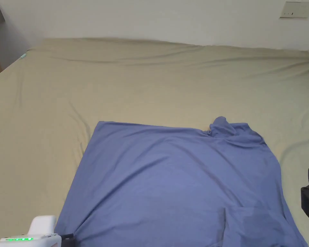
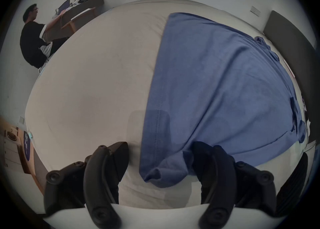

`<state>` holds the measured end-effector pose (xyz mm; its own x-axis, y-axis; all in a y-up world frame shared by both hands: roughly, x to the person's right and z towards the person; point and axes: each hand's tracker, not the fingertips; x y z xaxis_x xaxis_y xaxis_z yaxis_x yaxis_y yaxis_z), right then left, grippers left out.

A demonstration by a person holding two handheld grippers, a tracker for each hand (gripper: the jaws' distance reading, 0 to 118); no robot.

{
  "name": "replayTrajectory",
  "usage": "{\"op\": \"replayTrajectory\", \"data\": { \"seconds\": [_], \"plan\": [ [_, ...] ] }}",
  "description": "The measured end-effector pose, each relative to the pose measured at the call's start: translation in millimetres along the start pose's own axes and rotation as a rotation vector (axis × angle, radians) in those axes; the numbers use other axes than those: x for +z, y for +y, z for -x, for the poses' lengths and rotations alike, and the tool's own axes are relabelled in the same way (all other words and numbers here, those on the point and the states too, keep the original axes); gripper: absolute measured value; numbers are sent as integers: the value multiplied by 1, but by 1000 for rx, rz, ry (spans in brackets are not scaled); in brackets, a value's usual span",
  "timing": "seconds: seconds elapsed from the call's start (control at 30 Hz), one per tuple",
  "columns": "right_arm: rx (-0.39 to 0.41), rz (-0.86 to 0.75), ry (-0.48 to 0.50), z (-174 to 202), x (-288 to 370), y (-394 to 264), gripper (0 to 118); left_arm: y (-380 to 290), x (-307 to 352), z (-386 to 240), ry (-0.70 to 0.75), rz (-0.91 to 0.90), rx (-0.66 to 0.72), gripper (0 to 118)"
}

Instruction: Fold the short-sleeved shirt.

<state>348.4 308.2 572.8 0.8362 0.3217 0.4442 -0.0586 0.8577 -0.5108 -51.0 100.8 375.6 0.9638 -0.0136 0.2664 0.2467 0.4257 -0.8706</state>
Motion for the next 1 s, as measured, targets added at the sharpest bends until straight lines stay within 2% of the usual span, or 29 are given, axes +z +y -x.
{"op": "replayTrajectory", "data": {
  "seconds": [0.03, 0.07, 0.1, 0.13, 0.17, 0.23, 0.27, 0.3, 0.33, 0.4, 0.43, 0.53, 0.6, 0.7, 0.8, 0.83, 0.87, 0.9, 0.93, 0.97, 1.0],
  "plan": [
    [0, 3, -5, -1, 0, 0, 2, 1, 3, -4, 37, -24, -3, 69],
    [1, 7, -7, -1, 0, 0, 2, 5, 5, -4, 15, -21, -11, 54],
    [2, 13, -9, -2, 0, 0, 2, 6, 7, -4, -26, -25, -15, 36],
    [1, 18, -10, -3, -1, -1, 2, 6, 9, -5, -49, -40, 7, 10],
    [-1, 25, -10, -4, -2, -2, 2, 7, 10, -9, -59, -45, 0, 10],
    [-9, 61, -6, -10, -8, -9, 2, 5, 19, -22, 39, -110, -99, 10],
    [-10, 105, 2, -12, -10, -13, 2, 4, 26, -25, 44, -148, -119, 10],
    [-7, 150, 10, -14, -16, -20, 7, 4, 34, -29, 54, -180, -122, 10],
    [-8, 192, 13, -17, -22, -30, 32, 5, 42, -33, 57, -200, -139, 10],
    [-25, 306, 32, -20, -38, -53, 96, 6, 57, -35, 79, -245, -160, 10],
    [-36, 400, 61, -23, -47, -68, 108, 6, 63, -36, 82, -259, -159, 10],
    [-122, 589, 112, -19, -68, -115, 108, 6, 72, -35, 73, -264, -149, 10],
    [-128, 686, 100, -20, -85, -147, 108, 4, 72, -35, 73, -259, -145, 10],
    [-139, 725, 78, -16, -99, -170, 108, 2, 64, -32, 77, -239, -137, 10],
    [-184, 747, 108, -16, -109, -177, 105, -1, 57, -32, 83, -217, -143, 10],
    [-186, 757, 120, -15, -112, -178, 98, -2, 55, -32, 89, -211, -148, 10],
    [-182, 763, 142, -14, -113, -179, 85, -2, 54, -33, 93, -206, -153, 10],
    [-178, 753, 166, -13, -112, -179, 63, -3, 52, -33, 92, -199, -157, 10],
    [-200, 735, 214, -12, -110, -177, 29, -2, 48, -33, 92, -190, -158, 10],
    [-218, 731, 241, -10, -110, -174, 9, -2, 45, -33, 91, -183, -156, 10],
    [-203, 733, 226, -6, -109, -173, 9, -2, 43, -34, 94, -178, -157, 10]
  ]
}}
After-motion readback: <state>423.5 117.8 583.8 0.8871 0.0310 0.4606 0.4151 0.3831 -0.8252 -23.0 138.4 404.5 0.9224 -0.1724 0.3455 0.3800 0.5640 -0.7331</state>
